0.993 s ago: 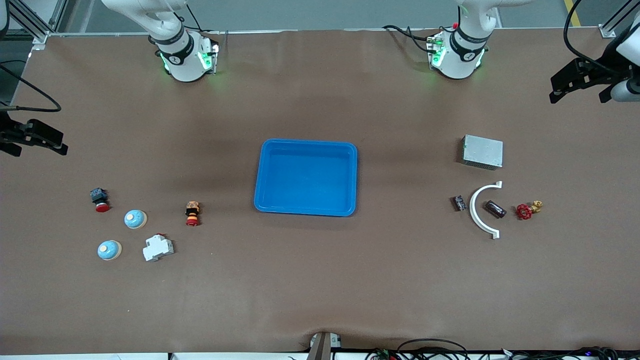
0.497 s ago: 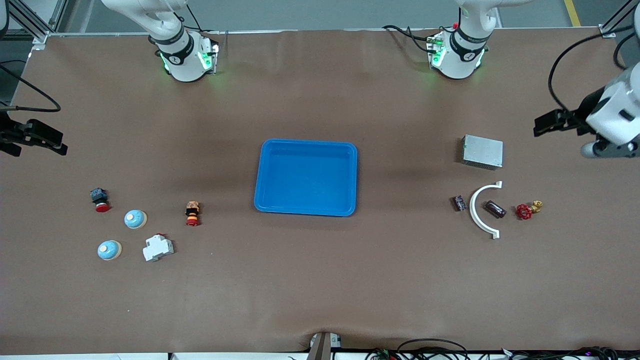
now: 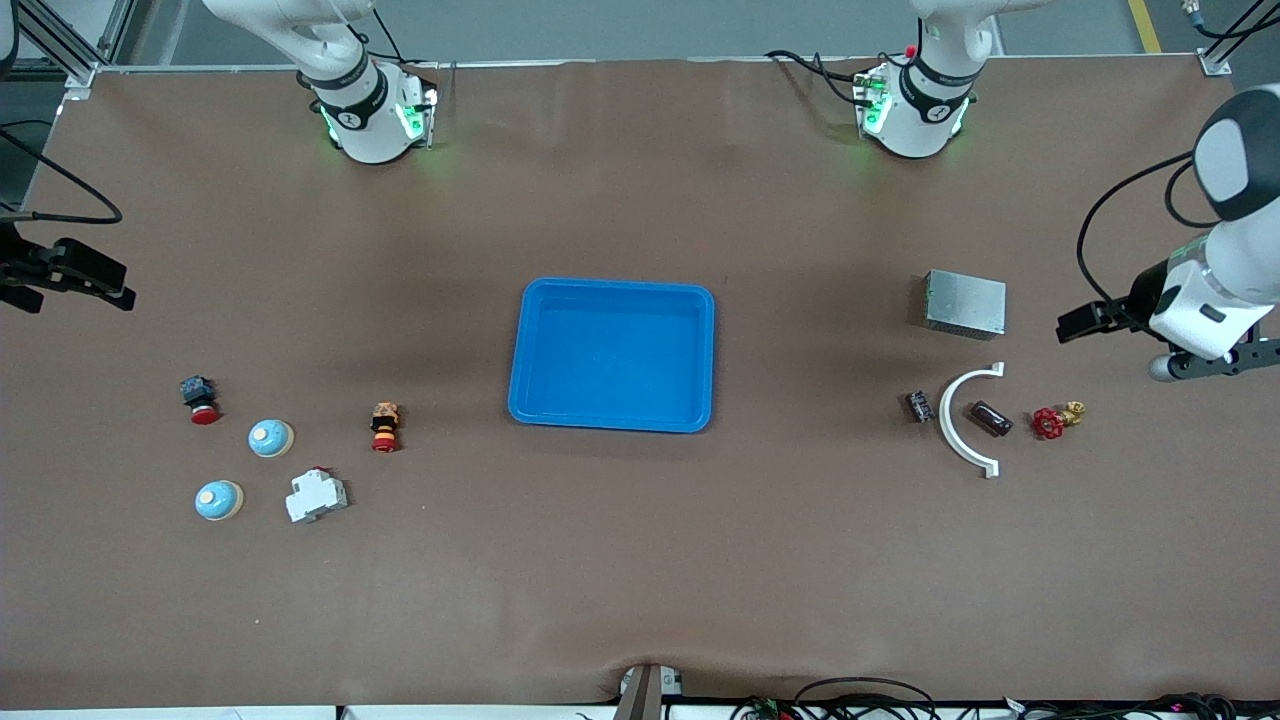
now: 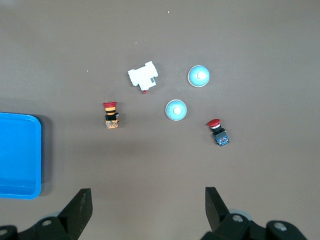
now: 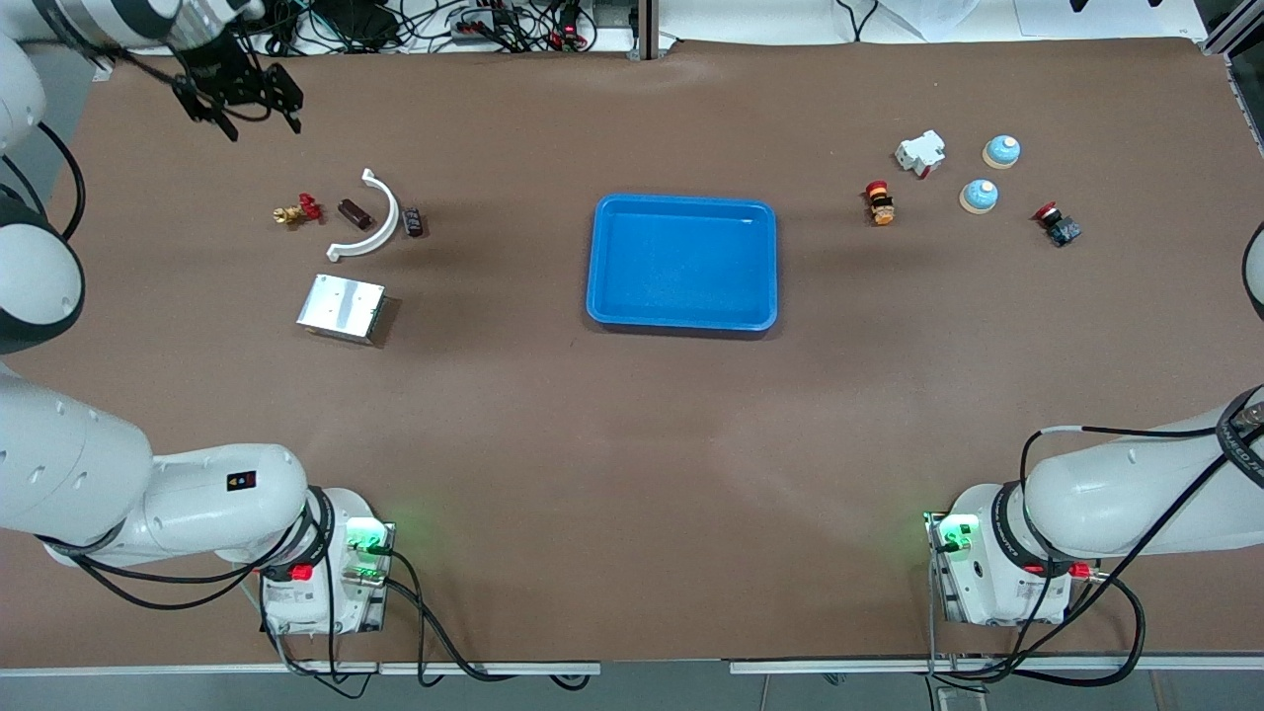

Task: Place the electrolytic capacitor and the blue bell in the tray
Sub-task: 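Move the left gripper toward the capacitors while the right gripper moves out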

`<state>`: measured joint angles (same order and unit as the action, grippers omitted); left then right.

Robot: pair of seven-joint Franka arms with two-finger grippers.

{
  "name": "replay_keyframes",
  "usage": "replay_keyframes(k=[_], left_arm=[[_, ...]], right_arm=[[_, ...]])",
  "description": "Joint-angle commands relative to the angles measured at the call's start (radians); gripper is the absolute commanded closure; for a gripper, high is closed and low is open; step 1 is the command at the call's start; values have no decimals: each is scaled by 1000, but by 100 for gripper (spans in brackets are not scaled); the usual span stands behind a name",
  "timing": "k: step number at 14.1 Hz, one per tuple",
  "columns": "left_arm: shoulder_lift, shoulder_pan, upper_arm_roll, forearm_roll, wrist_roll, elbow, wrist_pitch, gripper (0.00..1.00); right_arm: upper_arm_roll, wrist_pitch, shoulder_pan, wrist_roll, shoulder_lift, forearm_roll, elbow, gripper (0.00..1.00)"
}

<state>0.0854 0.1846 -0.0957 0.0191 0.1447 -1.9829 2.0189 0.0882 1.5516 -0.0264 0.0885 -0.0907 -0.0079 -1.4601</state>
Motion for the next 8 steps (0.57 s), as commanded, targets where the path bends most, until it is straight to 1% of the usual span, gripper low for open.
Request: replay_keyframes(k=[1,2,3,4,6,8], left_arm=[[74,0,-6,13,126,-33,104,0],[115,-4,-6,13,201,-31,128,0],[160,-8,-6,16,301,-30,162,5],[195,-10,-7,18,355,-28,206,7],[249,-5,-6,18,366,-30,271,11],[302,-4,-6,18,386,-33,337,18]], right_arm=[[-4,-21,-7,-28,5,9,3,0],[-4,-37,-21,-68,6,31,3,0],[-5,-48,-33,-128,6,37,3,0],[-5,-64,-58,-185,6,36,3,0],[-4,-74,-101,-245,11,36,-25,0],[-5,-52,-106,-246,5,48,-39,0]])
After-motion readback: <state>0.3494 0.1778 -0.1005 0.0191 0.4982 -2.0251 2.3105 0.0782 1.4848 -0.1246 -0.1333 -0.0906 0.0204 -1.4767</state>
